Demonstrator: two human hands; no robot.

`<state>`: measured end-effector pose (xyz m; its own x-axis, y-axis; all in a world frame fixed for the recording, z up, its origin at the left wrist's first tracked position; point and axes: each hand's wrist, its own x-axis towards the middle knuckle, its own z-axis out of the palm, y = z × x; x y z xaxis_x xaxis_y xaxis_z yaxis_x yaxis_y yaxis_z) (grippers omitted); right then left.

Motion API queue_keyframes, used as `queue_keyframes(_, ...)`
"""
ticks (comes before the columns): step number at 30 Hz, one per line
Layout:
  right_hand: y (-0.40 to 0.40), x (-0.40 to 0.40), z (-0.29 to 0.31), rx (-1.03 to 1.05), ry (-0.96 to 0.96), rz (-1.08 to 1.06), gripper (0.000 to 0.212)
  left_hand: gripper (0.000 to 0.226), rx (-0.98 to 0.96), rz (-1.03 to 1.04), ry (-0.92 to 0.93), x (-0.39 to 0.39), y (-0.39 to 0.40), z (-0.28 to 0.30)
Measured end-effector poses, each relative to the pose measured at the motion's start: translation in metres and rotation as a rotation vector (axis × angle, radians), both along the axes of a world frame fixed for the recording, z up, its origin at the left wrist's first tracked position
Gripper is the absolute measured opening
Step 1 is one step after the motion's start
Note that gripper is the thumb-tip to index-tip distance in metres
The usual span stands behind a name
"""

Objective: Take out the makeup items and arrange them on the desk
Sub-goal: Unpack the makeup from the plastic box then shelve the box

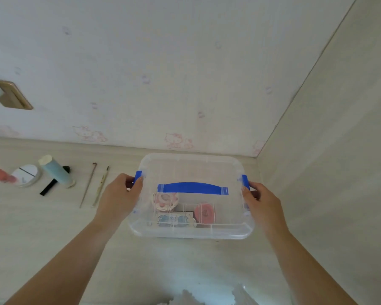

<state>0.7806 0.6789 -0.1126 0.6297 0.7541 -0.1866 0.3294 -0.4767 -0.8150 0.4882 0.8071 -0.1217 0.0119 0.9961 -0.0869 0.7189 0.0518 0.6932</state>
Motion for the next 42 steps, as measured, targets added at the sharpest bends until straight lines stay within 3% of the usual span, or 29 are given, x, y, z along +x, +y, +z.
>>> queue_keyframes(6, 0.003, 0.001, 0.000, -0.054, -0.111, 0.059, 0.034, 0.040, 0.081, -0.070, 0.200, 0.000, 0.004, 0.007)
queue_keyframes(14, 0.003, -0.001, 0.005, -0.120, -0.288, 0.134, 0.027, 0.032, 0.149, -0.118, 0.266, -0.001, 0.008, 0.007)
queue_keyframes(16, 0.002, 0.001, 0.003, -0.127, -0.265, 0.105, 0.033, 0.029, 0.126, -0.153, 0.212, -0.003, 0.009, 0.002)
queue_keyframes(18, -0.001, 0.005, -0.003, -0.170, -0.176, 0.075, 0.036, 0.034, -0.020, -0.060, 0.101, -0.008, 0.011, -0.006)
queue_keyframes(22, -0.006, 0.012, -0.020, -0.180, 0.089, -0.005, 0.032, 0.050, -0.243, 0.079, -0.221, -0.014, 0.009, -0.024)
queue_keyframes(25, -0.008, 0.012, -0.020, -0.130, 0.136, -0.003, 0.034, 0.042, -0.353, 0.120, -0.373, -0.010, -0.002, -0.020)
queue_keyframes(28, -0.009, 0.012, -0.012, -0.077, 0.117, 0.012, 0.029, 0.030, -0.286, 0.115, -0.430, -0.007, -0.008, -0.011)
queue_keyframes(31, -0.022, 0.010, -0.003, -0.062, -0.096, 0.061, 0.041, 0.027, -0.100, 0.137, -0.482, -0.007, -0.020, 0.004)
queue_keyframes(34, -0.041, -0.004, 0.007, 0.070, -0.217, 0.155, 0.045, 0.025, 0.045, 0.031, -0.407, -0.008, -0.043, 0.022)
queue_keyframes(36, -0.050, -0.014, 0.009, 0.052, -0.242, 0.284, 0.053, 0.024, -0.005, -0.030, -0.351, -0.012, -0.056, 0.022)
queue_keyframes(39, -0.057, -0.024, 0.006, -0.052, -0.198, 0.419, 0.075, 0.057, -0.092, -0.114, -0.248, -0.018, -0.065, 0.014)
queue_keyframes(42, -0.059, -0.027, 0.006, -0.100, -0.118, 0.444, 0.095, 0.066, -0.099, -0.146, -0.217, -0.015, -0.069, 0.016)
